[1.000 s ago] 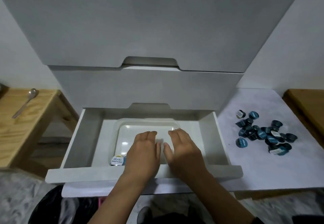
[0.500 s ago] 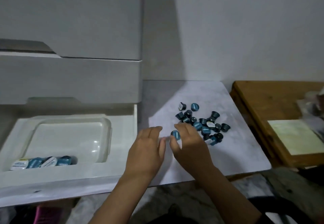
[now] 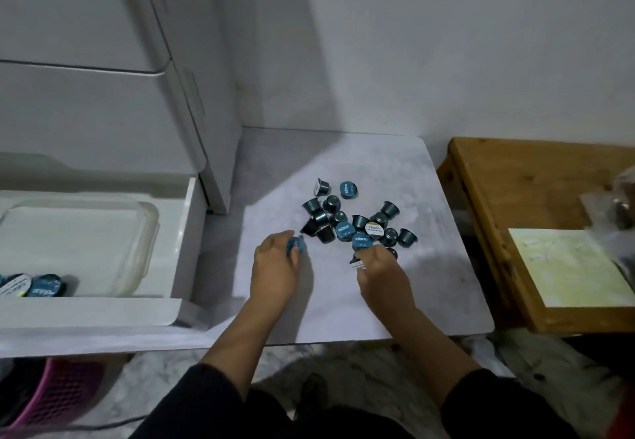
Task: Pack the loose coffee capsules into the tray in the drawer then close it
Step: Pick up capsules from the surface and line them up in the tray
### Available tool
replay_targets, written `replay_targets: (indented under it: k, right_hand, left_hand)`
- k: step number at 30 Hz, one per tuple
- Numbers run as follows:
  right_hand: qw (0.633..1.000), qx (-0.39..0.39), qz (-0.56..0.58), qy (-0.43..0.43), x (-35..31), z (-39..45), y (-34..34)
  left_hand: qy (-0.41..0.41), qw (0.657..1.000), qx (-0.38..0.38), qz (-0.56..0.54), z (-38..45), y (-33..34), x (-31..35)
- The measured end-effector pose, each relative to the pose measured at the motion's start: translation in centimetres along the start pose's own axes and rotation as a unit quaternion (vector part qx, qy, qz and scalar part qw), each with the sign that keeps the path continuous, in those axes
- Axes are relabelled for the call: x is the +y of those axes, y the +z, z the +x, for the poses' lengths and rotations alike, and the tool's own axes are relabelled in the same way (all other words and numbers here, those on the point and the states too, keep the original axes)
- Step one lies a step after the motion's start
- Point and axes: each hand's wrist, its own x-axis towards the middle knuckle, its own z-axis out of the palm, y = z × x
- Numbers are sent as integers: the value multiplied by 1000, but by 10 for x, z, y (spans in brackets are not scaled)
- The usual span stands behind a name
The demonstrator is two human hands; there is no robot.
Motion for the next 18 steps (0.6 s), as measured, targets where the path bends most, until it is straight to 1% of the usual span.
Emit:
replay_targets:
  k: [2,5,10,14,18]
  right_hand:
    - [1000,-12,2,-18,4,5,5]
    - [998,-49,23,-14,10,13,16]
    - [995,-80,56,-21,12,25,24]
    - [990,-79,113,-1,8,35,18]
    - [980,-56,187,31,-5,46,1]
  left_hand:
    - [-25,1000,-4,-12,8,6,-2]
    - [-46,999,-3,-19,12,13,-4]
    - [-74,996,19,-41,9,14,-5]
    - [-89,991,33,-93,9,11,0]
    - [-88,989,46,-113,10,-3,12]
